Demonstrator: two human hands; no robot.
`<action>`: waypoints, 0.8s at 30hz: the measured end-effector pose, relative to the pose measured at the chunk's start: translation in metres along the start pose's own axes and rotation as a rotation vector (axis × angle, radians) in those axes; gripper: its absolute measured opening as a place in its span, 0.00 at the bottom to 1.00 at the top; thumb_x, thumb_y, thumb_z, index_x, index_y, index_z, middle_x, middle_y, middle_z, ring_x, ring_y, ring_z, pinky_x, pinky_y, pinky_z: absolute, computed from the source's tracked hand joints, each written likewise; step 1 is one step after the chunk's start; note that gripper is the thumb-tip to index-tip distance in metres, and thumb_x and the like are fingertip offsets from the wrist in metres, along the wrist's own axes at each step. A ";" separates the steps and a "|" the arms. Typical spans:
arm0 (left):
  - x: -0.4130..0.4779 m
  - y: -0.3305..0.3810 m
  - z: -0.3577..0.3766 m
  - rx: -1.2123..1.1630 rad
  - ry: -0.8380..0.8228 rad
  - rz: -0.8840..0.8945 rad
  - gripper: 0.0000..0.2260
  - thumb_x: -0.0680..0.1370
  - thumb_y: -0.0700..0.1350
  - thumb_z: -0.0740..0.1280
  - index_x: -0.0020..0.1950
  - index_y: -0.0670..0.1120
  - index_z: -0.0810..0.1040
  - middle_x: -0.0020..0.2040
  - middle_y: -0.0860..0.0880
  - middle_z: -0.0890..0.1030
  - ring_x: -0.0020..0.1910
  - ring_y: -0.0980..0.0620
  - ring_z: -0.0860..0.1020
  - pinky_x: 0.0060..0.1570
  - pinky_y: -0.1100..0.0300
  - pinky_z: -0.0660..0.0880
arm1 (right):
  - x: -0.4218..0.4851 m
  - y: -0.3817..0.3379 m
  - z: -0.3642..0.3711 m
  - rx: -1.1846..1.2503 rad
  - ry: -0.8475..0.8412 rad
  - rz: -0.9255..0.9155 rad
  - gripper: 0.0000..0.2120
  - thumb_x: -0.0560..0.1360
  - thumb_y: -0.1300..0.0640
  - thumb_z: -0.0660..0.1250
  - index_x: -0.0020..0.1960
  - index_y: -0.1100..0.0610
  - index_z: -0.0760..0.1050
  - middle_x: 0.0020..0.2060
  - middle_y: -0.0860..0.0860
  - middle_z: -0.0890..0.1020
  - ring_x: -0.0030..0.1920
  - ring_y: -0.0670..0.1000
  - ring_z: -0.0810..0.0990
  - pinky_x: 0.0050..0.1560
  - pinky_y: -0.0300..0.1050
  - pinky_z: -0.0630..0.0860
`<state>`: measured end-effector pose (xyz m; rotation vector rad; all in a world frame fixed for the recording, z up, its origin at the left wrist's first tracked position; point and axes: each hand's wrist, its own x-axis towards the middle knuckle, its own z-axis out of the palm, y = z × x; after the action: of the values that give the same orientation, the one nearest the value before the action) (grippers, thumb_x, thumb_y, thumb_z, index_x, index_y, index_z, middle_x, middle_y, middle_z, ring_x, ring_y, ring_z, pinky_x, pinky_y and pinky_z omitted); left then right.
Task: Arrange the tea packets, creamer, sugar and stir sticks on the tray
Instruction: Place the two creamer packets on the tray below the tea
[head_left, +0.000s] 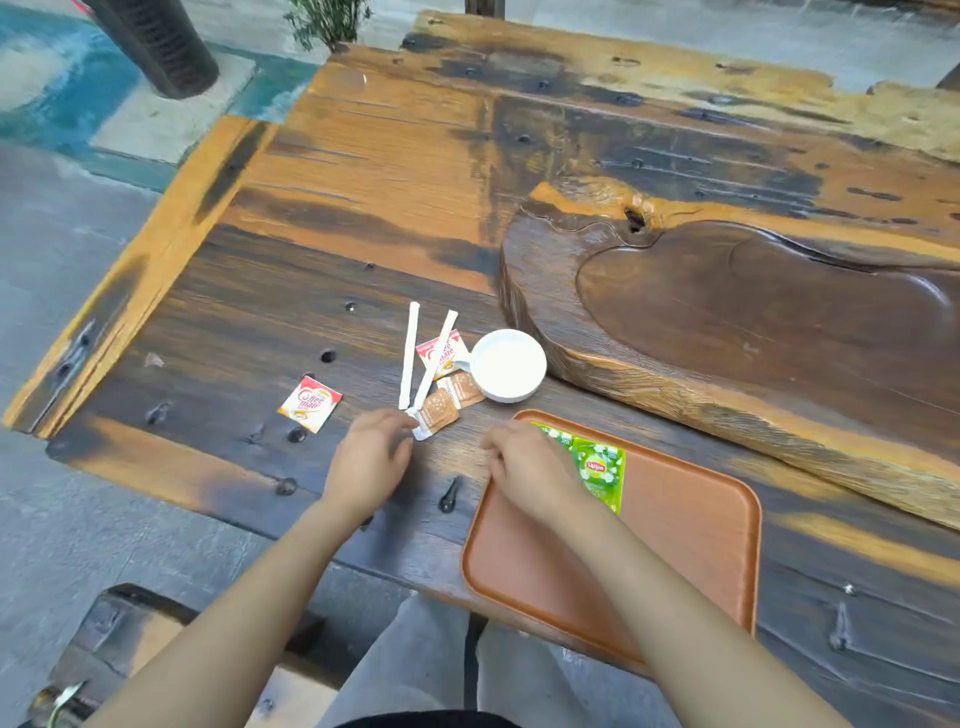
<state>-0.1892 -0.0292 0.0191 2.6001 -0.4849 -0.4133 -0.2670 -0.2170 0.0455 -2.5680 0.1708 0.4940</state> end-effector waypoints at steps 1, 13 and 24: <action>0.003 -0.013 -0.009 0.014 0.021 -0.041 0.11 0.74 0.38 0.64 0.55 0.42 0.79 0.56 0.43 0.81 0.58 0.42 0.75 0.58 0.55 0.69 | 0.010 -0.009 -0.004 -0.014 -0.007 -0.015 0.11 0.75 0.60 0.58 0.54 0.59 0.74 0.54 0.58 0.78 0.57 0.60 0.75 0.54 0.52 0.75; 0.041 -0.101 -0.050 0.060 -0.014 -0.411 0.23 0.72 0.41 0.66 0.66 0.40 0.69 0.62 0.35 0.75 0.61 0.34 0.70 0.62 0.47 0.67 | 0.139 -0.071 -0.027 -0.209 0.089 0.169 0.15 0.74 0.70 0.58 0.60 0.67 0.72 0.58 0.63 0.76 0.60 0.62 0.72 0.56 0.52 0.73; 0.051 -0.101 -0.032 0.088 -0.023 -0.414 0.28 0.72 0.51 0.68 0.66 0.40 0.66 0.60 0.38 0.71 0.61 0.38 0.67 0.59 0.46 0.67 | 0.197 -0.071 0.002 -0.382 0.006 0.428 0.19 0.76 0.63 0.56 0.67 0.64 0.64 0.63 0.60 0.72 0.63 0.60 0.70 0.61 0.52 0.68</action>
<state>-0.1059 0.0464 -0.0136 2.7808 0.0362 -0.5669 -0.0703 -0.1598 0.0022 -2.9097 0.6993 0.7348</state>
